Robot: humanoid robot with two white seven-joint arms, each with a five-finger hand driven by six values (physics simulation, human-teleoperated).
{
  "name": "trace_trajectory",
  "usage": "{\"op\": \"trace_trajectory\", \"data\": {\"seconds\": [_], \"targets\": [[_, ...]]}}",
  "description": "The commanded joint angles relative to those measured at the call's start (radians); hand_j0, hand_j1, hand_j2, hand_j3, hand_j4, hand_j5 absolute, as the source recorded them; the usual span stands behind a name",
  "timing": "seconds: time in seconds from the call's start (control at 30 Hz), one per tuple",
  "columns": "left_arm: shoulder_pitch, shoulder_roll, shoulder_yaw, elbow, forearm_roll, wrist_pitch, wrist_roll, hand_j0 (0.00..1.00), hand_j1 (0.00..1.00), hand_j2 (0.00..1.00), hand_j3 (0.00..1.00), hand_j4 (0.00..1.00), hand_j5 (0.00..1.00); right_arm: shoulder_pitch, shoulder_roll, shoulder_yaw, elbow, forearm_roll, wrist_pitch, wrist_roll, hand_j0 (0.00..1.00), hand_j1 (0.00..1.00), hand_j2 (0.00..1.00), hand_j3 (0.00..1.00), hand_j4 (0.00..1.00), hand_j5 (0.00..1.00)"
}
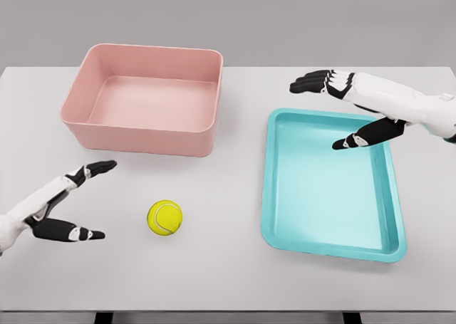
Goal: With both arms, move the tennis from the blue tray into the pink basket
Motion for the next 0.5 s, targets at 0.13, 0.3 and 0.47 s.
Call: {"op": "trace_trajectory", "data": {"seconds": [0.13, 0.3, 0.47], "targets": [[-0.017, -0.037, 0.001, -0.015, -0.062, 0.0, 0.002, 1.0, 1.0, 1.0, 1.0, 1.0, 1.0, -0.002, -0.001, -0.001, 0.0, -0.008, 0.003, -0.001, 1.0, 1.0, 1.0, 1.0, 1.0, 1.0], [-0.031, -0.096, -0.002, -0.015, -0.125, 0.0, 0.002, 1.0, 1.0, 1.0, 1.0, 1.0, 1.0, -0.003, -0.001, -0.001, 0.0, -0.008, 0.003, -0.001, 1.0, 1.0, 1.0, 1.0, 1.0, 1.0], [-0.031, -0.122, -0.014, -0.015, -0.136, 0.0, 0.001, 1.0, 1.0, 1.0, 1.0, 1.0, 1.0, -0.006, -0.001, -0.004, -0.001, -0.008, 0.005, -0.001, 1.0, 1.0, 1.0, 1.0, 1.0, 1.0]]}}
